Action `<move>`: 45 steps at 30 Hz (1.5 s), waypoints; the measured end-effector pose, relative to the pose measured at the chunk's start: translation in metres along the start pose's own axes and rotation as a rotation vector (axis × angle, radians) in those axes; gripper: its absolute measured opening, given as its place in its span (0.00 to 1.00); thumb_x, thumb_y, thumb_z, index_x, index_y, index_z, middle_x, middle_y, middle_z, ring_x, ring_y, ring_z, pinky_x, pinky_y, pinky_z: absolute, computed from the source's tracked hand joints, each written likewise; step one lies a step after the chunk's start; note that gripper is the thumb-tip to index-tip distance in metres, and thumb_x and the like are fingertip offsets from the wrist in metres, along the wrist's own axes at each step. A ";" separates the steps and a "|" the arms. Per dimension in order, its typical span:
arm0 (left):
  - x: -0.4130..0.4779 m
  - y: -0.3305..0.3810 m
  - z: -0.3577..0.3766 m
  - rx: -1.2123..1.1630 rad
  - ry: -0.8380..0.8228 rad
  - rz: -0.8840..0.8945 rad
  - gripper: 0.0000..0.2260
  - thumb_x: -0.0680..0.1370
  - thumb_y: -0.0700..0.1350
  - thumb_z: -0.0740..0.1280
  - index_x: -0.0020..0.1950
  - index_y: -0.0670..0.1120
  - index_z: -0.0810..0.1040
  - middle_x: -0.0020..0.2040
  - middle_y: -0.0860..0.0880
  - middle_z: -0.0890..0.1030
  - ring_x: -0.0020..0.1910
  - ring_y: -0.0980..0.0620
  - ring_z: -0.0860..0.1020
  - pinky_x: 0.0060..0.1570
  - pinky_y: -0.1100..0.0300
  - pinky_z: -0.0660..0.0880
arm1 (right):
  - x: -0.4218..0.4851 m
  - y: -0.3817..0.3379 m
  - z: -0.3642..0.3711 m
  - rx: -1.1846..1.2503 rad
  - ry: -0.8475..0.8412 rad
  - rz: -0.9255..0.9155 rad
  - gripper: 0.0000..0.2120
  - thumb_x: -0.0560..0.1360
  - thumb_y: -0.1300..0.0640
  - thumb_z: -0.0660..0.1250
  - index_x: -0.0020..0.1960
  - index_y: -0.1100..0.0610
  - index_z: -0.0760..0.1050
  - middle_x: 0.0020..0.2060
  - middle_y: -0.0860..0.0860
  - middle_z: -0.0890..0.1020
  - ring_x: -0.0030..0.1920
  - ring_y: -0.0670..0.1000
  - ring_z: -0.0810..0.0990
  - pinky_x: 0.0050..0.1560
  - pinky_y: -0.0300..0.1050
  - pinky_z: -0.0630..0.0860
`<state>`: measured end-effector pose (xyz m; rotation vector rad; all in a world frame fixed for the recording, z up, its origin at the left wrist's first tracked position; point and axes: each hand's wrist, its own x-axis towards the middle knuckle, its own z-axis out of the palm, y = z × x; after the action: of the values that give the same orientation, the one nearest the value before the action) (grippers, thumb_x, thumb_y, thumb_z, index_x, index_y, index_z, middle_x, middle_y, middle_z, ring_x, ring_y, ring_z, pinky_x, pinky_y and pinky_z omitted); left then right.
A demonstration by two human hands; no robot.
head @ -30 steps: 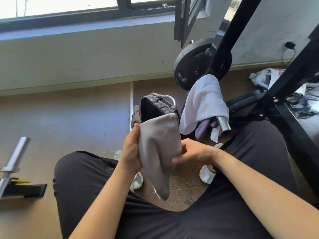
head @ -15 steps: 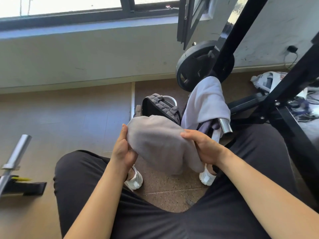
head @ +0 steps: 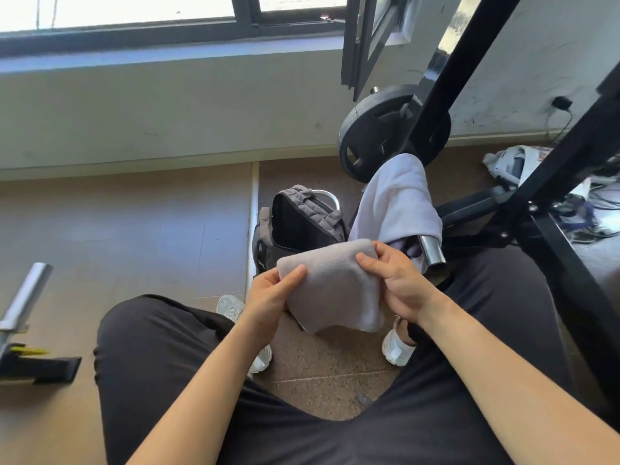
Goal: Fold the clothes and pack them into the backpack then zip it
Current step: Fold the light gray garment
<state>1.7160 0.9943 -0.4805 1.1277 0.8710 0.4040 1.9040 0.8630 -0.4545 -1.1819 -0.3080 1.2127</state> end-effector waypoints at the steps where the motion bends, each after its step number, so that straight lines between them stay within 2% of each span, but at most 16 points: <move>1: 0.001 0.000 -0.001 0.072 0.063 0.054 0.20 0.70 0.57 0.78 0.50 0.42 0.87 0.49 0.37 0.86 0.49 0.44 0.83 0.50 0.48 0.78 | 0.000 0.002 0.000 -0.043 0.047 -0.006 0.17 0.79 0.64 0.67 0.66 0.68 0.71 0.51 0.59 0.84 0.52 0.56 0.84 0.52 0.46 0.82; 5: -0.001 -0.002 -0.003 0.314 0.253 0.236 0.22 0.67 0.64 0.78 0.40 0.45 0.85 0.40 0.45 0.85 0.40 0.53 0.80 0.40 0.56 0.76 | 0.004 0.006 0.000 -0.318 0.191 -0.104 0.22 0.77 0.63 0.71 0.68 0.53 0.70 0.45 0.60 0.86 0.52 0.55 0.84 0.49 0.38 0.80; 8: 0.004 -0.003 -0.009 0.504 0.358 0.345 0.22 0.69 0.65 0.75 0.38 0.44 0.83 0.54 0.52 0.81 0.56 0.53 0.76 0.52 0.59 0.73 | 0.004 0.005 -0.002 -0.418 0.055 -0.144 0.31 0.78 0.64 0.71 0.75 0.44 0.66 0.45 0.63 0.84 0.50 0.51 0.83 0.57 0.39 0.78; 11: 0.005 0.003 -0.012 0.451 0.318 0.370 0.15 0.74 0.55 0.76 0.41 0.43 0.85 0.64 0.57 0.80 0.68 0.56 0.71 0.64 0.57 0.68 | 0.000 0.004 -0.002 -0.613 -0.048 -0.182 0.29 0.74 0.63 0.75 0.71 0.44 0.73 0.54 0.52 0.84 0.52 0.46 0.81 0.61 0.44 0.76; 12: 0.003 0.005 -0.012 0.359 0.271 0.356 0.15 0.73 0.56 0.76 0.41 0.43 0.85 0.61 0.56 0.83 0.67 0.57 0.74 0.64 0.56 0.70 | -0.002 0.003 -0.001 -0.715 -0.047 -0.198 0.29 0.73 0.62 0.76 0.70 0.43 0.74 0.58 0.49 0.83 0.55 0.43 0.81 0.63 0.44 0.76; 14: -0.001 0.009 -0.012 0.195 0.200 0.331 0.19 0.71 0.60 0.76 0.42 0.43 0.84 0.47 0.53 0.86 0.53 0.57 0.81 0.53 0.54 0.74 | -0.003 0.002 0.000 -0.825 -0.033 -0.239 0.28 0.71 0.59 0.77 0.68 0.42 0.76 0.63 0.47 0.80 0.60 0.41 0.79 0.66 0.43 0.74; 16: -0.005 0.011 -0.014 0.114 0.158 0.329 0.19 0.71 0.60 0.74 0.44 0.44 0.81 0.40 0.49 0.81 0.43 0.52 0.77 0.45 0.52 0.71 | -0.005 0.000 0.001 -0.786 -0.003 -0.264 0.26 0.70 0.59 0.78 0.65 0.43 0.79 0.67 0.47 0.77 0.61 0.40 0.80 0.65 0.37 0.74; 18: -0.007 0.013 -0.016 0.030 0.091 0.296 0.16 0.72 0.57 0.74 0.50 0.46 0.82 0.44 0.45 0.82 0.45 0.48 0.79 0.47 0.47 0.74 | -0.008 -0.003 0.003 -0.629 0.000 -0.233 0.22 0.72 0.64 0.77 0.63 0.48 0.81 0.69 0.49 0.76 0.58 0.39 0.82 0.60 0.32 0.73; 21: -0.009 0.016 -0.014 0.000 -0.004 0.226 0.20 0.69 0.54 0.77 0.58 0.51 0.82 0.54 0.44 0.85 0.53 0.44 0.83 0.50 0.50 0.80 | -0.010 -0.006 0.004 -0.354 -0.040 -0.201 0.19 0.73 0.67 0.73 0.64 0.58 0.80 0.55 0.62 0.84 0.55 0.51 0.82 0.62 0.47 0.75; 24: -0.009 0.016 -0.012 -0.012 -0.055 0.180 0.24 0.67 0.52 0.78 0.63 0.55 0.80 0.57 0.46 0.85 0.54 0.48 0.84 0.49 0.56 0.81 | -0.009 -0.006 0.002 -0.239 -0.044 -0.186 0.25 0.70 0.64 0.74 0.67 0.56 0.76 0.50 0.58 0.84 0.53 0.54 0.81 0.61 0.47 0.76; 29: -0.006 0.012 -0.011 -0.004 -0.150 0.108 0.24 0.74 0.48 0.75 0.69 0.52 0.76 0.63 0.42 0.82 0.59 0.42 0.83 0.55 0.50 0.80 | -0.003 0.000 -0.003 -0.381 -0.014 -0.177 0.37 0.71 0.65 0.77 0.75 0.48 0.67 0.61 0.55 0.82 0.60 0.52 0.82 0.63 0.47 0.78; 33: -0.001 0.005 -0.014 0.003 -0.165 0.053 0.26 0.73 0.48 0.78 0.69 0.50 0.75 0.64 0.42 0.82 0.62 0.40 0.82 0.61 0.44 0.79 | -0.001 0.005 -0.005 -0.566 -0.065 -0.136 0.49 0.69 0.60 0.79 0.80 0.44 0.55 0.72 0.50 0.72 0.70 0.48 0.75 0.71 0.49 0.72; 36: 0.002 0.004 -0.014 -0.001 -0.094 -0.027 0.36 0.66 0.50 0.82 0.71 0.49 0.71 0.63 0.42 0.82 0.59 0.42 0.83 0.59 0.46 0.80 | 0.000 0.003 -0.005 -0.607 -0.073 -0.124 0.50 0.70 0.61 0.78 0.81 0.41 0.52 0.75 0.49 0.66 0.72 0.45 0.70 0.75 0.50 0.67; 39: 0.004 0.006 -0.015 -0.035 -0.079 -0.101 0.35 0.64 0.47 0.82 0.69 0.45 0.73 0.59 0.42 0.85 0.56 0.43 0.85 0.53 0.52 0.82 | 0.001 0.005 -0.003 -0.620 -0.044 -0.178 0.50 0.70 0.59 0.78 0.79 0.37 0.52 0.77 0.48 0.64 0.74 0.45 0.69 0.76 0.51 0.66; 42: 0.002 0.010 -0.017 -0.027 -0.161 -0.155 0.29 0.64 0.47 0.82 0.62 0.38 0.80 0.57 0.38 0.85 0.52 0.42 0.85 0.50 0.53 0.82 | 0.001 0.009 -0.002 -0.619 0.030 -0.213 0.53 0.70 0.62 0.78 0.80 0.36 0.49 0.70 0.51 0.68 0.65 0.47 0.76 0.68 0.47 0.75; 45: 0.000 0.011 -0.018 -0.090 -0.178 -0.129 0.24 0.69 0.42 0.78 0.62 0.36 0.79 0.56 0.38 0.85 0.51 0.43 0.85 0.48 0.55 0.82 | 0.001 0.010 -0.002 -0.512 0.111 -0.165 0.57 0.68 0.62 0.80 0.80 0.37 0.46 0.66 0.51 0.68 0.61 0.53 0.79 0.58 0.45 0.79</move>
<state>1.7039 1.0093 -0.4736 1.0020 0.7567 0.2302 1.9003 0.8619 -0.4643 -1.6212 -0.6455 0.9440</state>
